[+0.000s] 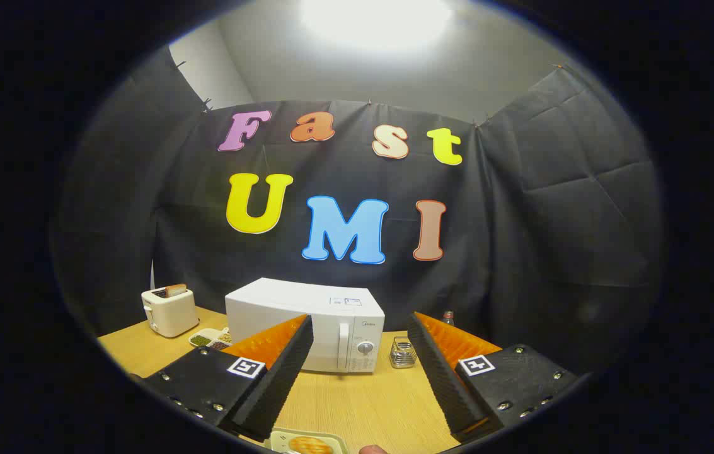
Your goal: Open the microwave, put the food inside, and close the microwave door.
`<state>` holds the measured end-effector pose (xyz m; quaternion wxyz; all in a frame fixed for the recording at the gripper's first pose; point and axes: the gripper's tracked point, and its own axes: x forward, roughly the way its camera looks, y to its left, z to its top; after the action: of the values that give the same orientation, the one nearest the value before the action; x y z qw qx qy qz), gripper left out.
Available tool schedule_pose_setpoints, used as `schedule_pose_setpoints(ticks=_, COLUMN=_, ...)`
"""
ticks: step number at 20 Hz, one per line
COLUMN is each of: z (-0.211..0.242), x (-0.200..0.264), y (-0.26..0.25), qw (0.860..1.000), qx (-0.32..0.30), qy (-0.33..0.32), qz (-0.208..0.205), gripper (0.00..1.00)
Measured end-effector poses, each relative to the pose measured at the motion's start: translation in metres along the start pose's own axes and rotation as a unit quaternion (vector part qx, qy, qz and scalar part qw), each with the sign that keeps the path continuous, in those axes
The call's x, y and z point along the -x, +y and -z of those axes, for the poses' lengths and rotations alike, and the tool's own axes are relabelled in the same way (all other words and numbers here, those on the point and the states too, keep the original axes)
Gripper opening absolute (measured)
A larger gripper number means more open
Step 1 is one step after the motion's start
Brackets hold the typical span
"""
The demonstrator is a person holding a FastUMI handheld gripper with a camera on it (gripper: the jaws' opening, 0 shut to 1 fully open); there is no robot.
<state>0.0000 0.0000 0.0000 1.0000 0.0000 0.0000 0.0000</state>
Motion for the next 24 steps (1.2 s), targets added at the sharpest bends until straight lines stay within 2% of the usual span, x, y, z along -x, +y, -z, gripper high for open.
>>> schedule_pose_setpoints(ticks=4, z=-0.001, x=-0.001, y=-0.002, qw=1.0, qx=0.002, qy=0.007, qz=0.004, gripper=0.96)
schedule_pose_setpoints(ticks=7, z=0.0, x=-0.001, y=-0.004, qw=1.0, qx=-0.018, qy=0.01, qz=0.009, gripper=0.96)
schedule_pose_setpoints(ticks=13, z=0.019, x=-0.011, y=-0.01, qw=0.999, qx=-0.026, qy=0.023, qz=0.011, gripper=0.96)
schedule_pose_setpoints(ticks=24, z=0.042, x=-0.094, y=-0.017, qw=0.998, qx=-0.039, qy=0.029, qz=-0.028, gripper=0.96)
